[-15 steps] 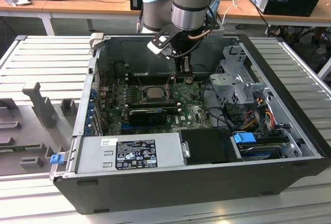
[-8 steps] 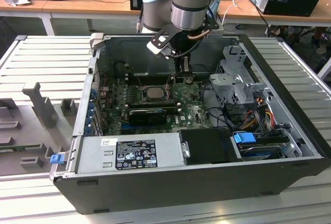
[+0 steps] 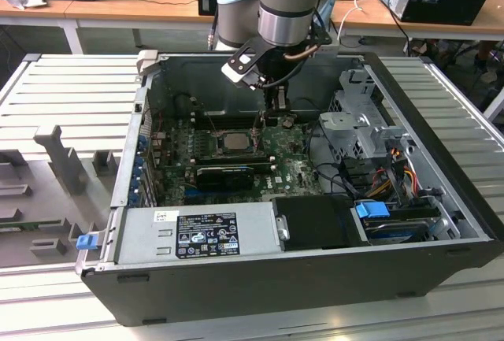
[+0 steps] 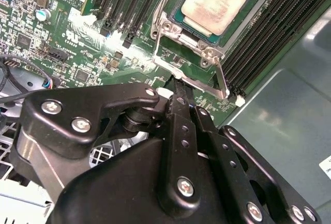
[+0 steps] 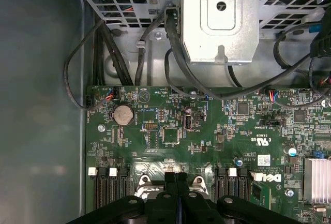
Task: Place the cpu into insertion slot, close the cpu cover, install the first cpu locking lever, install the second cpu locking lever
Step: 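Close the cpu cover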
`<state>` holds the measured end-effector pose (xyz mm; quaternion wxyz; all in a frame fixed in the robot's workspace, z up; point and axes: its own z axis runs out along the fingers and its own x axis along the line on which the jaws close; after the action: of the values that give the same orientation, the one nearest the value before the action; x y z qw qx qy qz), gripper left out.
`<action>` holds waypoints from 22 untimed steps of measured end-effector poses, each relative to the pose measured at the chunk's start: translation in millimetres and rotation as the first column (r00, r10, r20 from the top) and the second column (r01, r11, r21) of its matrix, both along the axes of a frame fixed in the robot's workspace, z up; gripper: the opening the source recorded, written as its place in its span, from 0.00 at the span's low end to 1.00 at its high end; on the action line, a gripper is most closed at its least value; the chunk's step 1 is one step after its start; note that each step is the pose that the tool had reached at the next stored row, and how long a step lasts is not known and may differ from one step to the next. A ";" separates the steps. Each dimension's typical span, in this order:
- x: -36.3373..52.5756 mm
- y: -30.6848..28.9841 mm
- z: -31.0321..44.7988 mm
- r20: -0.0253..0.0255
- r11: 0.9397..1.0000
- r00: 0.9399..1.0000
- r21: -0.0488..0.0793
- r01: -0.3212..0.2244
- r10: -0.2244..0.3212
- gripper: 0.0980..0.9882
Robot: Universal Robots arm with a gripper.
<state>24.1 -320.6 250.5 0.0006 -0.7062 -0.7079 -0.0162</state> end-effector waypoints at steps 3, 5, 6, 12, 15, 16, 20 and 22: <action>-1.2 0.0 0.0 0.000 1.000 1.000 0.000 0.000 0.000 0.01; -1.8 0.0 0.0 0.000 1.000 1.000 0.000 0.000 0.000 0.01; -2.1 0.0 0.0 0.000 1.000 1.000 0.000 0.000 0.000 0.01; -4.3 0.0 0.0 0.000 1.000 1.000 0.000 0.000 0.000 0.01; -5.7 0.0 0.0 0.000 1.000 1.000 0.000 0.000 0.000 0.01; -6.0 0.0 0.0 0.000 1.000 1.000 0.000 0.000 0.000 0.01; -7.3 0.0 0.0 0.000 1.000 1.000 0.000 0.000 0.000 0.01; -8.0 0.0 0.0 0.000 1.000 1.000 0.000 0.000 0.000 0.01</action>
<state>16.1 -320.7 250.5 0.0006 -0.7062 -0.7078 -0.0162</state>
